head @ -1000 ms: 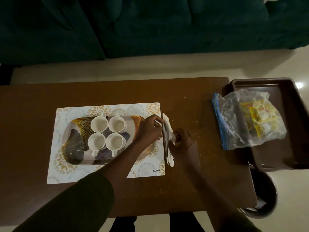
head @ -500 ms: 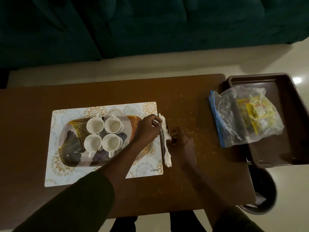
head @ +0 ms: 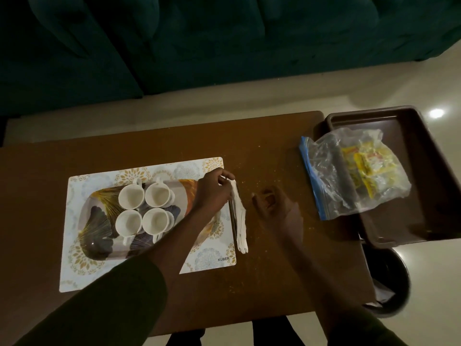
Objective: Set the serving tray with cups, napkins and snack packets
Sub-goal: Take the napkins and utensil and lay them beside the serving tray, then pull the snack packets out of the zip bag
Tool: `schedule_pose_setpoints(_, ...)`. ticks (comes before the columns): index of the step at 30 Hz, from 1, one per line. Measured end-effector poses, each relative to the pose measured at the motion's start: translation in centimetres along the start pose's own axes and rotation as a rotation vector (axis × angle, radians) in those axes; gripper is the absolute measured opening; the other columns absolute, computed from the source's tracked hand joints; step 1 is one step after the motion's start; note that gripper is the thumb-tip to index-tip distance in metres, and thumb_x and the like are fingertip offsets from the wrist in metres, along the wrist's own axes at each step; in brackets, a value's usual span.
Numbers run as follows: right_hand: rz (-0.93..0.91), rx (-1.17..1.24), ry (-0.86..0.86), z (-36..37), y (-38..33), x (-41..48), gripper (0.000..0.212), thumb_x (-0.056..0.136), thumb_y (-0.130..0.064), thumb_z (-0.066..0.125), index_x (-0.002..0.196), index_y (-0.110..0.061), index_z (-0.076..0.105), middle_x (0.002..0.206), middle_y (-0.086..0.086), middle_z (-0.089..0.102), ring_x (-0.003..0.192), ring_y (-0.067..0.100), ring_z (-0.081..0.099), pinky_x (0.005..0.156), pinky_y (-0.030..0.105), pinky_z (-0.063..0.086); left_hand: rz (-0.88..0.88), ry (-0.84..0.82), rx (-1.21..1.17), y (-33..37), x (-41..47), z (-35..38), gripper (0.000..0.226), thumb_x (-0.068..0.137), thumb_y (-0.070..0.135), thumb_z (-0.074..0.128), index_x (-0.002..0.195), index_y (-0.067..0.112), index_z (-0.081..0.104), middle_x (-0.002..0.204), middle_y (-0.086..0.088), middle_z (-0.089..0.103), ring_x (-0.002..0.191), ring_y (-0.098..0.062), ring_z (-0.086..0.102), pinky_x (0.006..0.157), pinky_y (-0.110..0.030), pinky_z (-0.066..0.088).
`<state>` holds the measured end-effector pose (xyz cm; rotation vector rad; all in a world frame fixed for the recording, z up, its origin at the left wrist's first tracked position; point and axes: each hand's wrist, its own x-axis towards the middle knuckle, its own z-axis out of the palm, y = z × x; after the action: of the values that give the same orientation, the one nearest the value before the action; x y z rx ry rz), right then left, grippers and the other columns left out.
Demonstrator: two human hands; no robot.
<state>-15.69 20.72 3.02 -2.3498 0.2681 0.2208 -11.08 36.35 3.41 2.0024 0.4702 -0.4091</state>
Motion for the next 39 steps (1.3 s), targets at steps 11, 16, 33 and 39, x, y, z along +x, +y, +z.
schedule_pose_setpoints(11,0.090,-0.041,0.130,-9.4,5.2,5.2,0.012,0.086,-0.026,0.056,0.095,-0.023,0.064,0.087,-0.004,0.070,0.075,0.014,0.065,0.062,0.030,0.050,0.079,0.005,0.024,6.3,0.8,6.2,0.018,0.095,0.008,0.053,0.099,0.021,0.064,0.101,-0.003,0.067,0.088,-0.025,0.067,0.077,-0.044,0.058)
schedule_pose_setpoints(16,0.106,-0.071,0.159,-14.0,9.8,7.0,0.020,0.085,-0.018,0.056,0.103,-0.017,0.065,0.092,0.002,0.071,0.082,0.020,0.066,0.067,0.028,0.048,-0.038,-0.105,-0.085,9.4,1.3,11.4,0.021,0.094,0.009,0.058,0.112,0.019,0.060,0.110,-0.003,0.062,0.102,-0.026,0.063,0.085,-0.043,0.056)
schedule_pose_setpoints(33,0.201,0.083,0.130,-17.3,15.9,8.1,0.022,0.086,-0.015,0.056,0.106,-0.017,0.063,0.099,0.000,0.068,0.085,0.015,0.063,0.073,0.029,0.051,-0.509,-0.383,-0.313,9.0,3.7,21.1,0.037,0.100,0.019,0.051,0.136,0.015,0.046,0.116,-0.010,0.058,0.090,-0.020,0.058,0.083,-0.045,0.050)
schedule_pose_setpoints(39,0.113,0.115,0.060,-16.4,14.7,8.1,0.047,0.081,-0.044,0.068,0.118,-0.016,0.060,0.113,-0.002,0.065,0.101,0.010,0.060,0.079,0.021,0.045,-0.367,-0.488,-0.359,10.5,3.2,21.2,0.015,0.095,0.014,0.055,0.106,0.015,0.065,0.099,-0.005,0.067,0.081,-0.016,0.063,0.071,-0.033,0.048)
